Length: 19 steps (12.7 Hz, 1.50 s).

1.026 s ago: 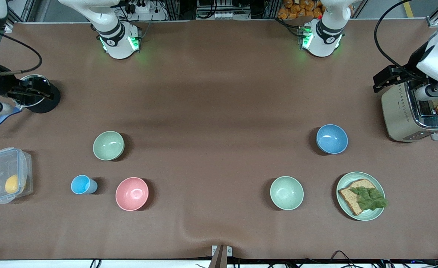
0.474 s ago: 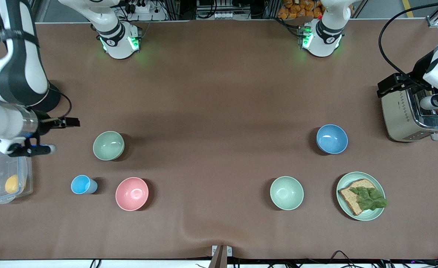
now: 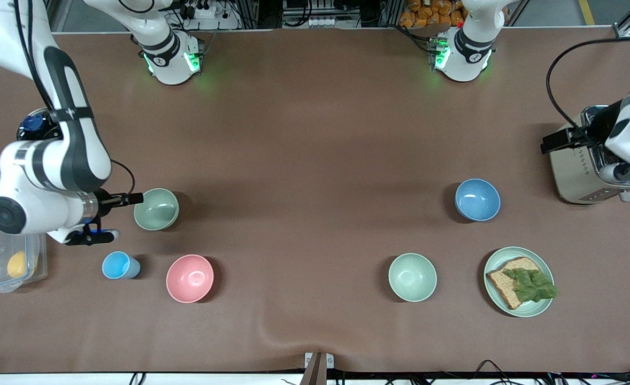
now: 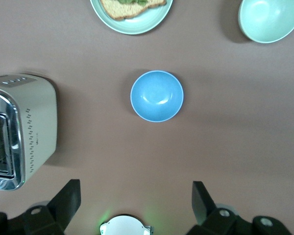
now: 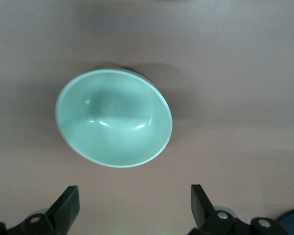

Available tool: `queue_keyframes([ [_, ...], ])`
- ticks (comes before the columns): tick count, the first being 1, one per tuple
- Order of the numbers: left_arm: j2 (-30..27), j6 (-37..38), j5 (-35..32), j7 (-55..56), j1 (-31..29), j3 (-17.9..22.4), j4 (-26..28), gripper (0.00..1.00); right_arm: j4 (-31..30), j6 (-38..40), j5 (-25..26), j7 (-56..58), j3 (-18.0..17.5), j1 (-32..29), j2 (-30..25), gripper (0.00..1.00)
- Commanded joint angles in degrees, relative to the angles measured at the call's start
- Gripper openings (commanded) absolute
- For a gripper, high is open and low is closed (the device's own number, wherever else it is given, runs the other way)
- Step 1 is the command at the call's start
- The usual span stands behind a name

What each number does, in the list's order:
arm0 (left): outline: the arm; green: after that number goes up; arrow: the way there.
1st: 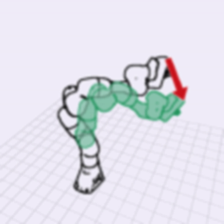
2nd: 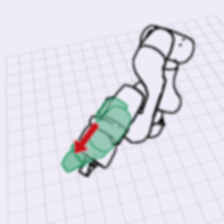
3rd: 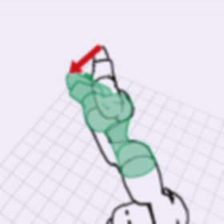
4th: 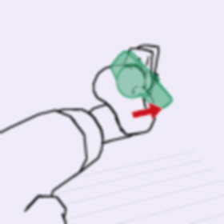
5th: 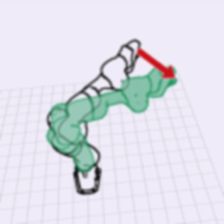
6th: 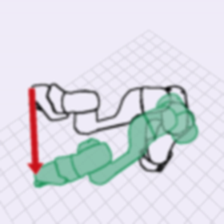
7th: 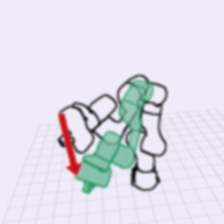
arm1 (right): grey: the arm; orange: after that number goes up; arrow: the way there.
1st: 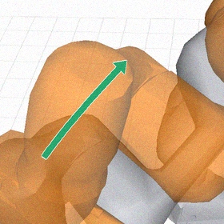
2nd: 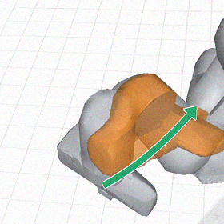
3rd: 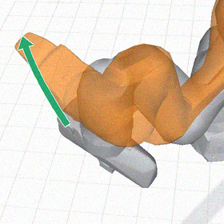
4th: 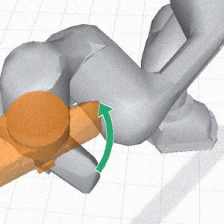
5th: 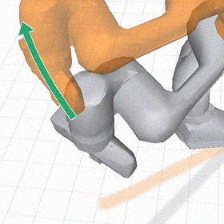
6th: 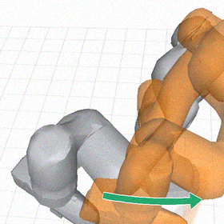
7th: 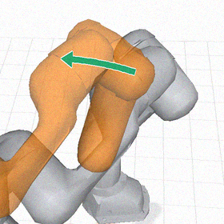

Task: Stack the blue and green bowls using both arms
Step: 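Lower the right gripper to the green bowl while the left reaches the blue bowl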

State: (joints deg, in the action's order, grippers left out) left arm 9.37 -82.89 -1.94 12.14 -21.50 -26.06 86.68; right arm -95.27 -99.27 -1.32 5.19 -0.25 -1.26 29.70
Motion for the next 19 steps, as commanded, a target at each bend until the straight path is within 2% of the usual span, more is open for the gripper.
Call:
queue_keyframes([
  [1,0.2,-5.3,-0.6,-1.3,-1.0,-0.5,6.7,1.00,0.5,-0.7,-1.1,2.2,-0.6,-2.1,3.6,1.00],
  [4,-0.6,-15.2,-0.8,-1.3,-2.4,-0.5,17.4,1.00,0.9,-2.5,-4.5,2.4,-0.4,-2.2,6.3,1.00],
  [7,-0.4,-29.0,-3.6,-1.5,-3.8,-0.5,27.8,1.00,0.5,-4.4,-4.9,4.9,0.1,-2.3,9.0,1.00],
  [8,-0.2,-31.5,-4.0,-1.3,-3.8,-0.5,29.4,1.00,0.5,-4.9,-4.9,5.2,0.1,-2.7,9.1,1.00],
  [11,1.2,-32.4,-4.0,-0.4,-3.8,-0.5,29.9,1.00,0.5,-5.8,-4.9,5.3,0.2,-3.2,10.2,1.00],
  [12,2.4,-32.9,-4.0,-0.4,-3.8,-0.4,29.9,1.00,0.6,-5.9,-5.2,5.2,0.2,-3.9,10.2,0.80],
  [14,4.5,-33.9,-4.0,-0.4,-4.0,-0.4,29.9,1.00,0.8,-5.7,-6.3,5.3,0.1,-4.0,9.9,0.14],
  [15,5.1,-34.9,-4.0,-0.4,-4.0,-0.4,30.0,1.00,0.7,-5.2,-6.3,5.8,0.0,-4.0,9.8,0.01],
  [19,8.0,-37.2,-4.2,-0.3,-4.3,0.0,30.3,1.00,0.9,-3.9,-6.4,8.0,-0.3,-3.8,8.6,0.00],
])
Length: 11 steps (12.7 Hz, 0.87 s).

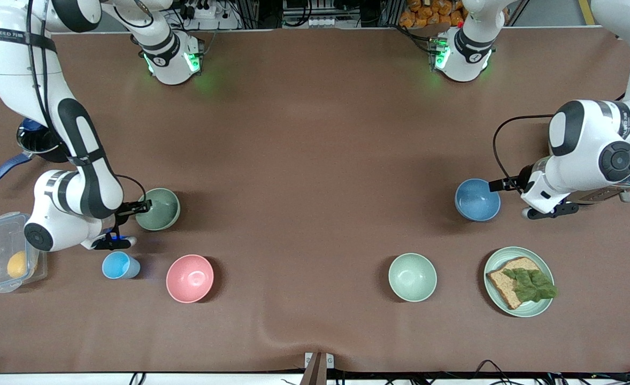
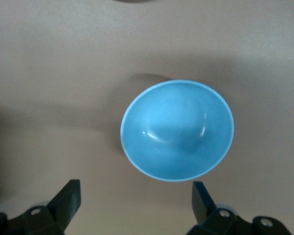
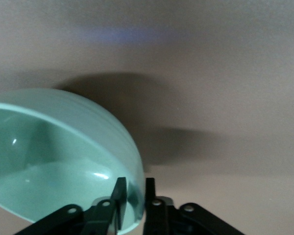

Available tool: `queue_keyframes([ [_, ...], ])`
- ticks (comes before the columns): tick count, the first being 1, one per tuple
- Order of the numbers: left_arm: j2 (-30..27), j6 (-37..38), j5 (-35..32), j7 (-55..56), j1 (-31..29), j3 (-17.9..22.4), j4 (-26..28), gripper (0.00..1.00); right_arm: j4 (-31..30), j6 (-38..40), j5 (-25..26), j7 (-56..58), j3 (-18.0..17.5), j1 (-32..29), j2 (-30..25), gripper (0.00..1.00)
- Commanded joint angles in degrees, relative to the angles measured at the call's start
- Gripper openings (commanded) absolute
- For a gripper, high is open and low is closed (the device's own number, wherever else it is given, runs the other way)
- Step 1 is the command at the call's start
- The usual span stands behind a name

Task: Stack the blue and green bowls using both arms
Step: 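Grasp the green bowl with the right gripper while the left grasps the blue bowl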

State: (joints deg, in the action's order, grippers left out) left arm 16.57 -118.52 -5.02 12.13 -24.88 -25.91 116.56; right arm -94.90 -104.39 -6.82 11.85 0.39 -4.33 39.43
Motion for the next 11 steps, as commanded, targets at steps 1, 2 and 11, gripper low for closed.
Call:
queue_keyframes([
  [1,1.6,-2.2,-1.2,-0.3,-1.0,-0.2,0.4,1.00,0.7,2.2,-1.0,1.2,-1.9,-0.7,-1.3,0.00],
  [2,2.6,-2.9,-1.2,-0.1,-1.0,-0.2,0.4,1.00,1.3,3.6,-1.4,1.2,-2.6,-0.9,-1.5,0.00],
  [11,7.9,-6.3,-5.7,5.8,-1.0,-0.2,0.2,0.80,3.6,8.9,-13.9,-11.3,-4.3,6.9,-4.0,0.00],
])
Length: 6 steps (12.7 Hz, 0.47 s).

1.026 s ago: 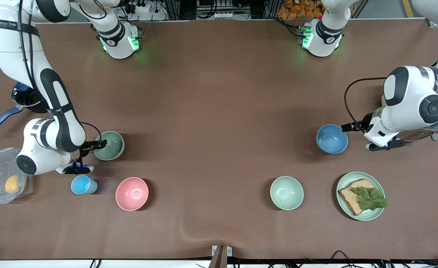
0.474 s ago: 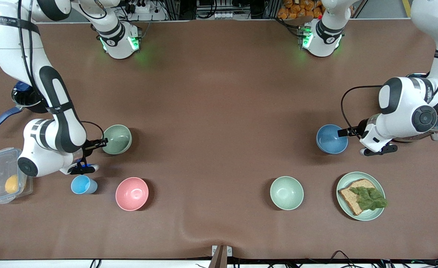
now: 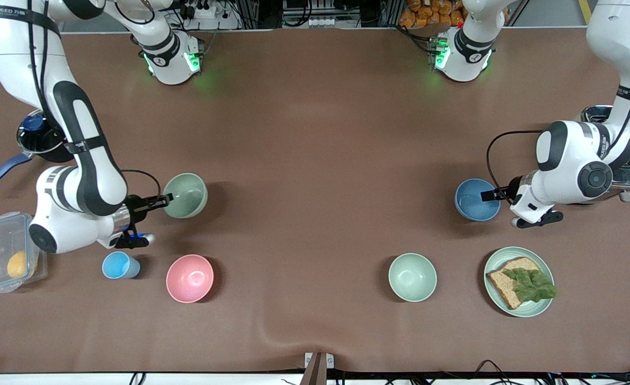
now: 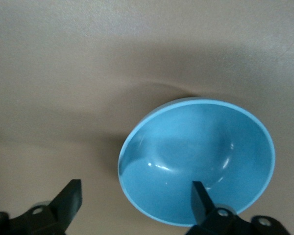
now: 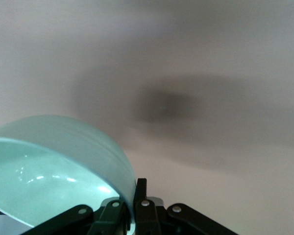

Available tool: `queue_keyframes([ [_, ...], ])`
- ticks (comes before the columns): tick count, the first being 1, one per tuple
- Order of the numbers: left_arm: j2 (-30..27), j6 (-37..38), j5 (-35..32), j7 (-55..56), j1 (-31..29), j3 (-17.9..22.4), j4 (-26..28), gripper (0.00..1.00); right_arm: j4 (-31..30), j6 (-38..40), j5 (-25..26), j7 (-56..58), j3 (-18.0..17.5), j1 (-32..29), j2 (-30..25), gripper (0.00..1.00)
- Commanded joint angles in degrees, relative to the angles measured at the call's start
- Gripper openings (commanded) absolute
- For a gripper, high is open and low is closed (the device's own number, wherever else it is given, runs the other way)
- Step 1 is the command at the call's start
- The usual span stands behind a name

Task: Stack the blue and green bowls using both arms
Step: 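Grasp the green bowl with the right gripper while the left grasps the blue bowl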

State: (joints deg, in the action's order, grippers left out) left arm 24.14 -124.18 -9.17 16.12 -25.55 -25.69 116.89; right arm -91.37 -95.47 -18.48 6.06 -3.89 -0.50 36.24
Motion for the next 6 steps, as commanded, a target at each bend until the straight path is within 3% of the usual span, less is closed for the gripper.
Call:
queue_keyframes([
  [1,0.4,-0.7,-1.6,1.7,-0.4,-0.4,-0.1,0.79,0.7,-0.2,-3.9,-8.7,0.0,4.5,-0.7,0.00],
  [6,1.3,-1.3,-1.6,1.7,-0.5,-0.4,-0.1,0.60,3.5,-5.8,-8.0,-24.0,0.0,14.3,0.1,0.00],
])
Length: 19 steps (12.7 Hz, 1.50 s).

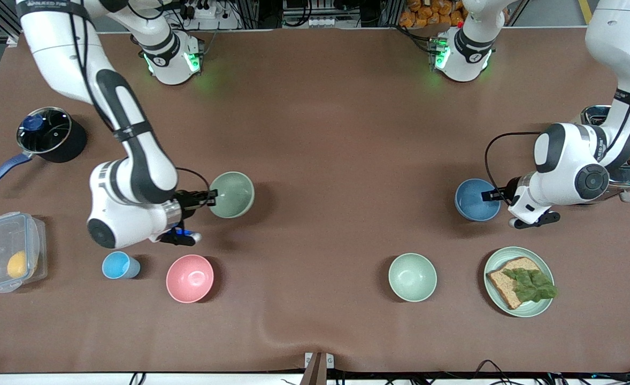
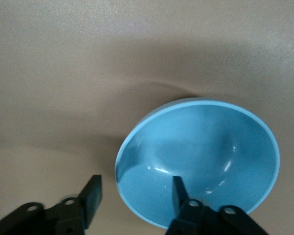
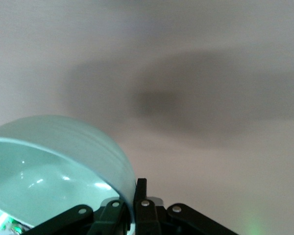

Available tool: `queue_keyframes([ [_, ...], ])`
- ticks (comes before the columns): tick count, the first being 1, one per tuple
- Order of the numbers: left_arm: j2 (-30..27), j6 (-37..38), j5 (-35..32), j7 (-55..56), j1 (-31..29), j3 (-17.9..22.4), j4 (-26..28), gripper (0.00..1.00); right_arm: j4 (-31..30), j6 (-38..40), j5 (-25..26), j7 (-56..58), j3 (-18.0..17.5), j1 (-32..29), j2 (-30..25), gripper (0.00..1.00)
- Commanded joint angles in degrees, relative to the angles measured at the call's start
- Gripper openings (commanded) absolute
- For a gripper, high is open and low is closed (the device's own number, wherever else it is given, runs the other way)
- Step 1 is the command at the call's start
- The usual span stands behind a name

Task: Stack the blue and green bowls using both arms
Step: 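Carry the green bowl to mid-table with the right gripper while the left lifts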

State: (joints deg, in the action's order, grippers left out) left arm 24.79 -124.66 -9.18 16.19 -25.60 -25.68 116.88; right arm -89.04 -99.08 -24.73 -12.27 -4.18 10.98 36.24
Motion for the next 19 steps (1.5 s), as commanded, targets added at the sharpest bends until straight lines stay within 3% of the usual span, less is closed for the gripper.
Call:
queue_keyframes([
  [1,0.9,-0.9,-1.6,1.6,-0.4,-0.4,-0.1,0.59,1.1,-4.9,-3.8,-8.4,0.3,4.3,0.3,0.00],
  [3,1.0,-0.9,-2.4,1.7,-0.4,-0.4,-0.1,0.52,1.0,-9.9,-10.0,-13.0,0.4,9.0,0.8,0.00],
  [4,1.1,-0.9,-2.4,1.7,-0.5,-0.4,-0.1,0.50,0.9,-13.2,-10.7,-16.0,0.4,11.0,1.6,0.00],
  [7,1.3,-1.3,-2.4,1.6,-0.5,-0.4,-0.1,0.41,1.0,-21.9,-10.9,-22.1,0.3,16.1,4.3,0.00],
  [11,1.4,-1.3,-2.4,1.7,-0.6,-0.4,-0.2,0.08,1.0,-29.0,-10.9,-24.8,0.3,19.7,7.4,0.00],
  [14,1.7,-1.3,-2.5,1.7,-0.7,-0.4,-0.3,0.00,1.1,-32.5,-10.9,-26.4,0.3,21.1,8.8,0.00],
  [15,1.7,-1.3,-2.5,1.7,-0.6,-0.4,-0.3,0.00,1.1,-33.5,-10.9,-26.7,0.3,21.5,9.4,0.08],
  [18,0.2,-0.4,-2.4,2.6,-0.4,-0.9,-1.1,0.00,1.1,-34.2,-11.0,-29.8,0.3,21.5,9.4,1.00],
  [19,-0.6,0.1,-1.9,2.8,-0.2,-1.2,-2.2,0.00,1.4,-34.2,-11.0,-31.5,0.3,21.4,9.1,1.00],
])
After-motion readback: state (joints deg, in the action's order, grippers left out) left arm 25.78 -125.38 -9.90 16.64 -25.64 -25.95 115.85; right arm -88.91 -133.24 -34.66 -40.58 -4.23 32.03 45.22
